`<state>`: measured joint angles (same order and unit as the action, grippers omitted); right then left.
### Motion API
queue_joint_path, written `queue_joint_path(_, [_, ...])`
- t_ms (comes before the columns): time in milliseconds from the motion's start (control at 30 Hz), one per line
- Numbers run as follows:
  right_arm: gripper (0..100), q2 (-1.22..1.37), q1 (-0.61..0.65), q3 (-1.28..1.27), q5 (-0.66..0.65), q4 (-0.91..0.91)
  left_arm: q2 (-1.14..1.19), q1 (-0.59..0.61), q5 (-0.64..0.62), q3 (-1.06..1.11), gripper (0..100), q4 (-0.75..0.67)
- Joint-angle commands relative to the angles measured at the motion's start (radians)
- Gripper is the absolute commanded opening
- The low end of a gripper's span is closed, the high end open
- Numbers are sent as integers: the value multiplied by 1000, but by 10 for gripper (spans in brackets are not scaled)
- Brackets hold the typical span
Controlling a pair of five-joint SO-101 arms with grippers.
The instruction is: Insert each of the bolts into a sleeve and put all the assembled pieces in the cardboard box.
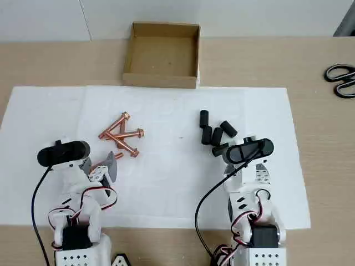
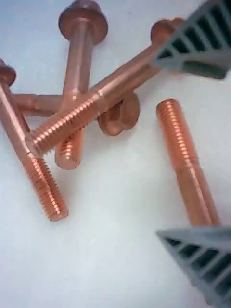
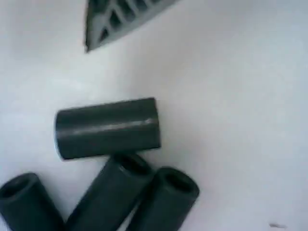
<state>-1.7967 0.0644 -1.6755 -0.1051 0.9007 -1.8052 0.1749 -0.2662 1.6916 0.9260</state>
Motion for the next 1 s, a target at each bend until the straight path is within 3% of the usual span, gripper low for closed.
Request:
queue_joint_path(0, [184, -8, -2, -9, -3, 2, -15, 0, -5, -18, 211, 5])
queue_joint_path(500, [184, -8, -7, -8, -9, 4, -15, 8, 0, -33, 211, 9])
queue_joint_path(733, [184, 1, -7, 199, -8, 209, -6, 17, 94, -188, 211, 167])
queue_joint_path(967, [184, 4, -7, 374, -11, 282, 137, 110, 106, -346, 211, 181])
